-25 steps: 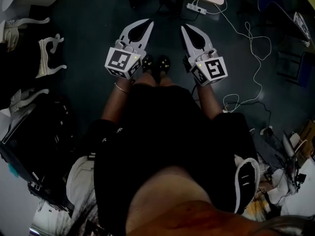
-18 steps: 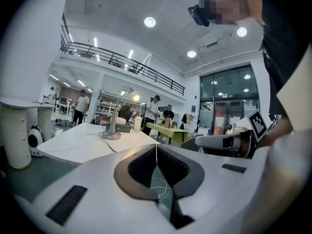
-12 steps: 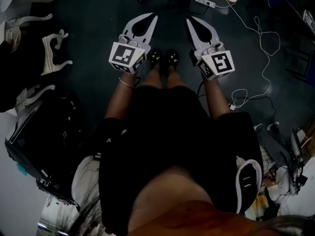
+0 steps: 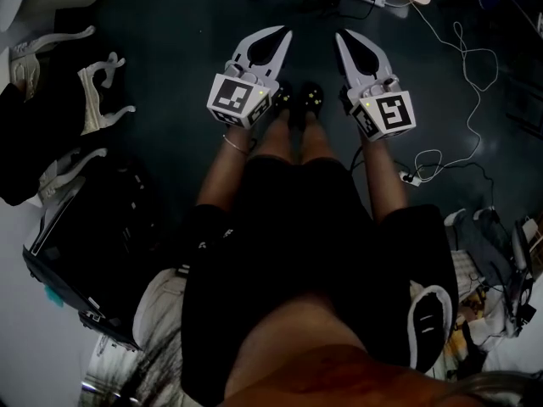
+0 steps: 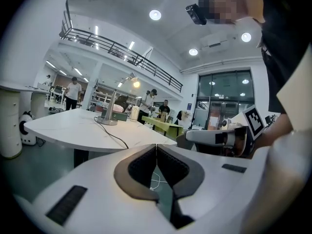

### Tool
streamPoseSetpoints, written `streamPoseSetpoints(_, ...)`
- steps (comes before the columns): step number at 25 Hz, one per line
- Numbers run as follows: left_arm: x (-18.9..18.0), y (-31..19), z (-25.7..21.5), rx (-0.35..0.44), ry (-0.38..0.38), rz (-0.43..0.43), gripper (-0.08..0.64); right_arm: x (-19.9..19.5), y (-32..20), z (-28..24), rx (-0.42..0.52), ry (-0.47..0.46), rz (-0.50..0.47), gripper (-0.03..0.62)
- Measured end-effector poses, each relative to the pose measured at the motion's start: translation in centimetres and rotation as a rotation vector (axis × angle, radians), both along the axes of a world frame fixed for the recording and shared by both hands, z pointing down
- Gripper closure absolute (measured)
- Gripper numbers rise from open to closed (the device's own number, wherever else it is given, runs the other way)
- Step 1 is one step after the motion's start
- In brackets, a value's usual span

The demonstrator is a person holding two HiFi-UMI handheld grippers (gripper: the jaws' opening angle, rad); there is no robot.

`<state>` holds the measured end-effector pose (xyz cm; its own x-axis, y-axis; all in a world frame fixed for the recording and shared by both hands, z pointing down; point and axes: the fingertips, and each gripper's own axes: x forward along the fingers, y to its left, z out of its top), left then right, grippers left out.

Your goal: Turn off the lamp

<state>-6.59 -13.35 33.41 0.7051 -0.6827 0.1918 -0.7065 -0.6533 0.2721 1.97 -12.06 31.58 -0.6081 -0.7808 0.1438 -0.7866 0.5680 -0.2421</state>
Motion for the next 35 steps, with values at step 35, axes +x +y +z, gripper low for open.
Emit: streamPoseSetpoints(35, 0.0, -3.6, 10.6, -0.063, 0.020, -0.042, 0.554, -1.5, -6.4, 10.8, -0.081, 0.021, 0.066, 0.563)
